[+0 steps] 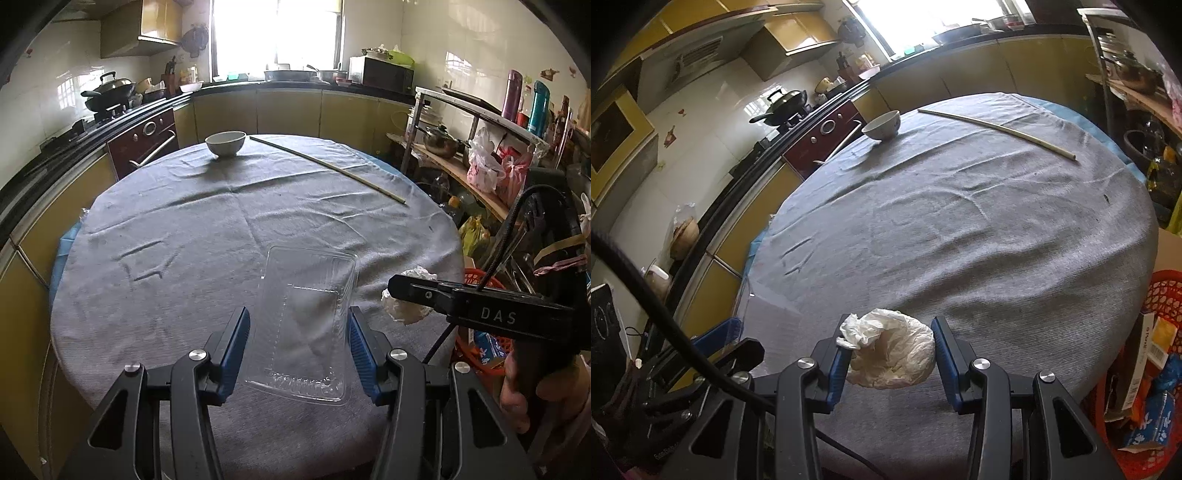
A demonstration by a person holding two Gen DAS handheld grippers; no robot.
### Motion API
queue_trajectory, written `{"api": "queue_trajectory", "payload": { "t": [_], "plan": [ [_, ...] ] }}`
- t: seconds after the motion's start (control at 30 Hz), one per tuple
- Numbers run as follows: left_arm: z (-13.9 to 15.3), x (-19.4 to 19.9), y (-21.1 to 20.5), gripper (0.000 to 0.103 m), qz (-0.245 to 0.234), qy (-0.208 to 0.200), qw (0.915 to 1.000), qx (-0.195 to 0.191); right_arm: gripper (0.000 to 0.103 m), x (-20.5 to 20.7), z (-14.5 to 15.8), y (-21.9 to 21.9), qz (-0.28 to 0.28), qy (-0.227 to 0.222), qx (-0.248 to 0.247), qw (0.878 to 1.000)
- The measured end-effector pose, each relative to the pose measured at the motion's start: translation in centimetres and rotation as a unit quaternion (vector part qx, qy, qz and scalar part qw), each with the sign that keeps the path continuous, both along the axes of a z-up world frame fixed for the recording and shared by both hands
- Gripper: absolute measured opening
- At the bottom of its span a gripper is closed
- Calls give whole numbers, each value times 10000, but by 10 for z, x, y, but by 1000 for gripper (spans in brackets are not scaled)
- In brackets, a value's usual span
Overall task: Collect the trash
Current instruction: 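Carry the white tissue and clear plastic tray over the red basket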
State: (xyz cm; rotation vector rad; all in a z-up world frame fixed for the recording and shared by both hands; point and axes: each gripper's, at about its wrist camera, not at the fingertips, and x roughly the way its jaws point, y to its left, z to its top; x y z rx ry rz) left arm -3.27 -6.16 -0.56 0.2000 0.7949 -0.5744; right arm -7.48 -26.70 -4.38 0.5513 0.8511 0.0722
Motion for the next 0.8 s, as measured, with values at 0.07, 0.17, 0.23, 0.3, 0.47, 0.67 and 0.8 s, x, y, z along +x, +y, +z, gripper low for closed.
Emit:
{"api": "queue_trajectory", "payload": {
  "t": [0.07,0.17,0.23,0.3,0.47,0.67,0.8],
  "plan": [
    [2,-3,2,55,19,-34,10000,-15,46,-2,3,2,13,-46,-29,10000],
    [7,-7,5,55,41,-91,9999,-28,46,-6,8,4,20,-101,-35,9999],
    [10,-10,5,55,32,-129,9999,-36,46,-9,11,4,16,-141,-43,9999],
    [12,-14,4,55,23,-166,9999,-34,46,-12,14,4,13,-178,-35,9998],
    [19,-24,3,55,-14,-286,9996,-19,46,-21,21,3,-7,-308,-17,9995],
    [27,-35,0,55,-23,-442,9990,7,46,-33,29,-3,-67,-457,54,9989],
    [30,-42,-3,55,-62,-505,9987,52,46,-41,32,-7,-115,-541,87,9984]
  ]
}}
